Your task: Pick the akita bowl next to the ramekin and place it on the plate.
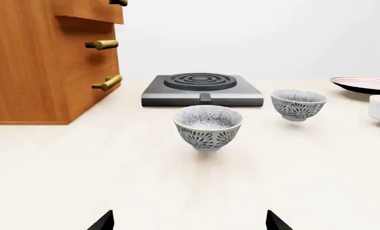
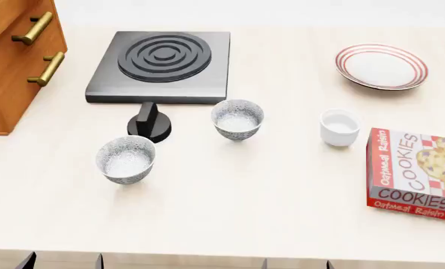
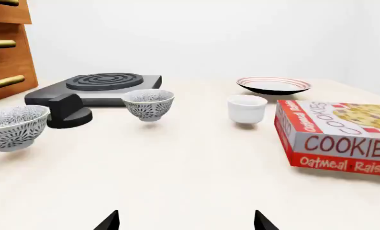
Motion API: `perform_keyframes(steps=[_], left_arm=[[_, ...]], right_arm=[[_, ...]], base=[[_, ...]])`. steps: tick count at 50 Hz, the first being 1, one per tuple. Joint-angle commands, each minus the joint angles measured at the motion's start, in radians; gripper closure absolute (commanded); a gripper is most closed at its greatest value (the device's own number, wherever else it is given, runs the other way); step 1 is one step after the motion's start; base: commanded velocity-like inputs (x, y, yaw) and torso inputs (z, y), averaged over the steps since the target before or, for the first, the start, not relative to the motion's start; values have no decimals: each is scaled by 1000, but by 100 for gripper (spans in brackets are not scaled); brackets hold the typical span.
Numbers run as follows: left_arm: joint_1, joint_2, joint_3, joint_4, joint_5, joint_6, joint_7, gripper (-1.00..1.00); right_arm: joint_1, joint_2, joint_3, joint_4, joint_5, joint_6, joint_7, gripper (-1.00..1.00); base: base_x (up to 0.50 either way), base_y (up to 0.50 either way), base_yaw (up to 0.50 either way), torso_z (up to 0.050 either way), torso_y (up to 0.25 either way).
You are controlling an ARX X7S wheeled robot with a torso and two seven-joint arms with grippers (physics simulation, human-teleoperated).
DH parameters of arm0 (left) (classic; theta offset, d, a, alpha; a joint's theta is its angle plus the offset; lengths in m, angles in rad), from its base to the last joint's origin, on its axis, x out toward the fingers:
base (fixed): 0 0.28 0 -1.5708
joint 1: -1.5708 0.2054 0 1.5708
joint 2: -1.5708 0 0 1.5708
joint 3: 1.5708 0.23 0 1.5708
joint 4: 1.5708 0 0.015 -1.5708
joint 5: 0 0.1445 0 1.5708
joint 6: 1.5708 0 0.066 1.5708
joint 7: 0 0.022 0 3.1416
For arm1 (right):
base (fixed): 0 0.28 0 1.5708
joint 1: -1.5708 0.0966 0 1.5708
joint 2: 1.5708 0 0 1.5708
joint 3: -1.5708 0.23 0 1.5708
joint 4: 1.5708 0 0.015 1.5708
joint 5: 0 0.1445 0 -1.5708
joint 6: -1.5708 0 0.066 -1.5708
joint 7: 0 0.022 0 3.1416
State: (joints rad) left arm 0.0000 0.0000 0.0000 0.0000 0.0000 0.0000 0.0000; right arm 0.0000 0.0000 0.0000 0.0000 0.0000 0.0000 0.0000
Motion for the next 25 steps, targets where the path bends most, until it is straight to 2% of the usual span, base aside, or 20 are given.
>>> perform_keyframes(steps=[1, 15, 25], left_arm=[[9, -17, 20, 19, -23, -3, -8, -100], [3, -53, 58, 21, -73, -20, -43, -100], [15, -70, 60, 51, -85, 50, -70, -100]], right_arm=[[-1, 14, -19, 4, 16, -1, 23, -100], [3, 53, -63, 4, 57, -5, 64, -100], [-7, 72, -82, -46, 80, 10, 74, -100]], base=[[0, 0, 0, 0, 0], [0, 0, 0, 0, 0], [0, 0, 0, 0, 0]])
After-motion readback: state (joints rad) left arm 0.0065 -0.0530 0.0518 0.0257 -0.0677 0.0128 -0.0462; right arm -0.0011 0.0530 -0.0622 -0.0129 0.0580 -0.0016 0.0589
